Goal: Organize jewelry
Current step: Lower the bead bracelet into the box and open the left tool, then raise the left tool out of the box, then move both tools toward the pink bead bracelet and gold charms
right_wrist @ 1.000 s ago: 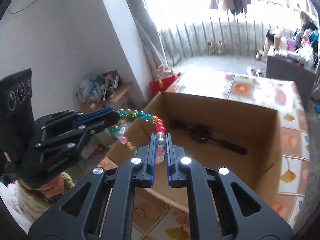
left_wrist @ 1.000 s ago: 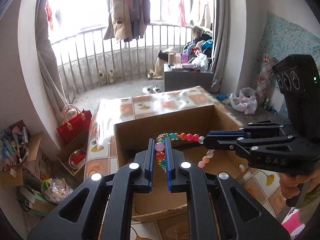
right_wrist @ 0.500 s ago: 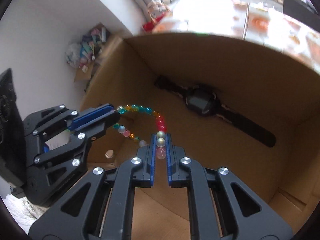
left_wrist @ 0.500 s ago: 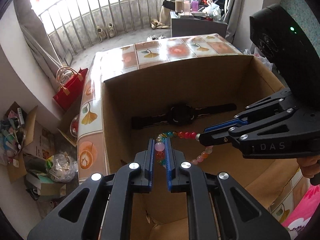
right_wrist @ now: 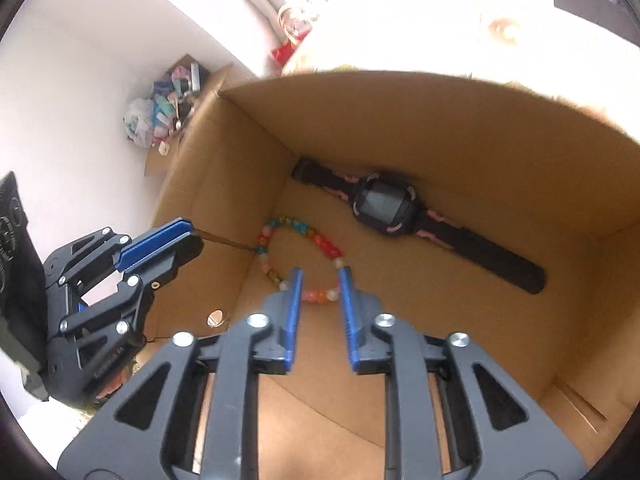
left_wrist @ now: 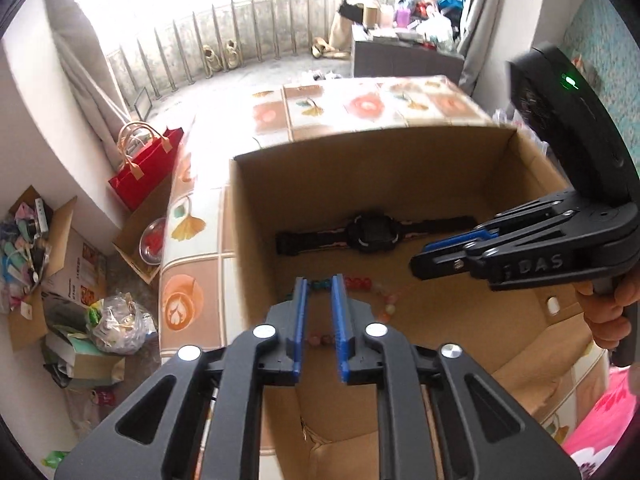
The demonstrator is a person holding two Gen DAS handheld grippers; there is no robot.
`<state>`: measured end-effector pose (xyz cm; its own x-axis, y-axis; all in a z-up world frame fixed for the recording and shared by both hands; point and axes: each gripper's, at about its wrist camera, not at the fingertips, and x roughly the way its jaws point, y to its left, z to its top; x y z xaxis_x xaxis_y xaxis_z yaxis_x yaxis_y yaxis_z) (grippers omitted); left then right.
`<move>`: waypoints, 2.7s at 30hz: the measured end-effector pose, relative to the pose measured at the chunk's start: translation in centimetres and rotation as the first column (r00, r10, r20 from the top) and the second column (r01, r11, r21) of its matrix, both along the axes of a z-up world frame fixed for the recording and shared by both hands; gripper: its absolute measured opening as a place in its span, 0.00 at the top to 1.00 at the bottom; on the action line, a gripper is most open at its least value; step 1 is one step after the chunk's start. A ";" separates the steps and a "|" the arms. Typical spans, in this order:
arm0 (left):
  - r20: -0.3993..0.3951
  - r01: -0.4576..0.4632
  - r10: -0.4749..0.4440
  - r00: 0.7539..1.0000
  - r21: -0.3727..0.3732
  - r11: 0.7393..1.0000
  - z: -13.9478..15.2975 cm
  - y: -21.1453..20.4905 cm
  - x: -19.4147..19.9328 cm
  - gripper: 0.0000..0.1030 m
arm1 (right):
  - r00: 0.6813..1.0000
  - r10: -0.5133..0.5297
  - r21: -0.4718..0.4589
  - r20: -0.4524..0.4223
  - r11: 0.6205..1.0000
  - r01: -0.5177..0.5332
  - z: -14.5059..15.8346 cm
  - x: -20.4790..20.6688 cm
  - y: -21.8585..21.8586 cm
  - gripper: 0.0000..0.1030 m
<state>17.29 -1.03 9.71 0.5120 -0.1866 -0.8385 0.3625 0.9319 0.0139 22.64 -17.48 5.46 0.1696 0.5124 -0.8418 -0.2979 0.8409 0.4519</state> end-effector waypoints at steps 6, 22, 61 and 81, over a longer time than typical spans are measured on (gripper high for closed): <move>0.069 -0.058 0.064 0.996 -0.087 0.995 2.8 3.0 -2.8 0.64 | 0.982 -0.038 0.009 0.182 0.999 0.038 5.0 -3.9 -2.6 0.60; 0.108 -0.055 0.092 0.990 -0.306 0.951 3.0 6.8 -12.3 0.27 | 0.846 -0.312 0.149 0.433 0.950 0.275 8.9 -20.2 -12.0 0.32; 0.007 -0.085 0.099 0.995 -0.470 0.879 -0.8 5.8 -12.1 0.25 | 0.802 -0.518 0.213 0.297 0.855 0.473 4.0 -19.1 -17.3 0.31; -0.050 0.054 -0.055 0.997 -0.010 0.998 -10.0 -1.2 -18.8 0.18 | 0.925 -0.264 -0.346 0.272 0.871 0.350 -5.2 -25.5 -8.7 0.18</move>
